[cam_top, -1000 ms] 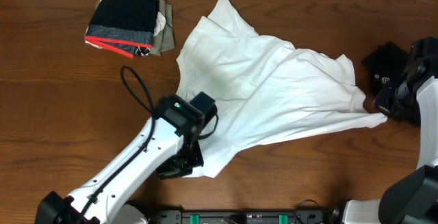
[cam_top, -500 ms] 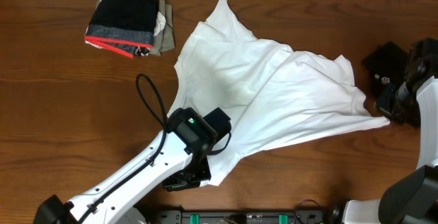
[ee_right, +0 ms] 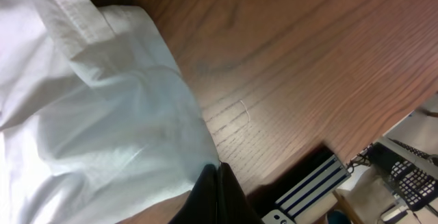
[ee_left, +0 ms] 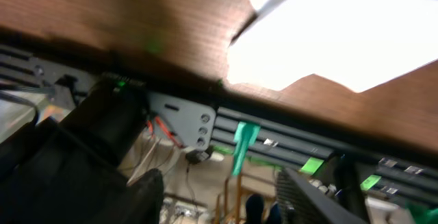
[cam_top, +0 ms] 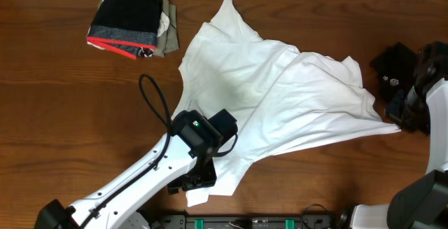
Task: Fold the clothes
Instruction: 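Lay the shirt down on the table with both grippers and release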
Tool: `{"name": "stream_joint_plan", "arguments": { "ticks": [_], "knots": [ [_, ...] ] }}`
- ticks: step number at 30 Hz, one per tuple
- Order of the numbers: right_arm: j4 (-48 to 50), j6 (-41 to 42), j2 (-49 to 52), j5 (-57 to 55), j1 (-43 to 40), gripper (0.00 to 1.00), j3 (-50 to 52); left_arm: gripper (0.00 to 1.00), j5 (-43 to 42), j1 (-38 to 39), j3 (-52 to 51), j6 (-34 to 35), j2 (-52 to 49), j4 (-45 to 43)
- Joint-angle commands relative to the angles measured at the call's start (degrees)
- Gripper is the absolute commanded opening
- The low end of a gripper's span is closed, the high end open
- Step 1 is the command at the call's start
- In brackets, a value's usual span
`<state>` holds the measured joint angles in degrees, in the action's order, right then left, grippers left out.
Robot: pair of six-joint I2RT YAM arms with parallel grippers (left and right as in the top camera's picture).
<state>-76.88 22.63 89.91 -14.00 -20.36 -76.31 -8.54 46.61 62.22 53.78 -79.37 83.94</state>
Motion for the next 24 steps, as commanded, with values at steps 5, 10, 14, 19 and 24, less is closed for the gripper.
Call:
{"name": "stream_joint_plan", "arguments": {
  "ticks": [5, 10, 14, 19, 24],
  "knots": [
    [-2.3, 0.9, -1.6, -2.1, -0.2, 0.40, -0.8, 0.80, 1.8, 0.1, -0.3, -0.1, 0.6, -3.1],
    [-2.2, 0.4, -1.6, 0.8, -0.2, 0.94, -0.8, 0.99, 2.8, 0.1, -0.3, -0.1, 0.6, -5.1],
    [0.5, -1.1, -1.6, 5.6, -0.2, 0.99, -0.8, 0.98, 3.2, 0.1, -0.3, -0.1, 0.6, -7.8],
    [7.8, -16.0, -1.6, 25.3, -0.1, 0.87, -0.8, 0.98, 3.9, 0.1, -0.3, -1.6, 0.6, -10.8],
    [16.6, -17.0, -1.5, 28.4, 0.8, 0.72, -0.8, 0.98, 3.9, 0.1, -0.3, -2.1, 0.6, -12.2]
  ]
}}
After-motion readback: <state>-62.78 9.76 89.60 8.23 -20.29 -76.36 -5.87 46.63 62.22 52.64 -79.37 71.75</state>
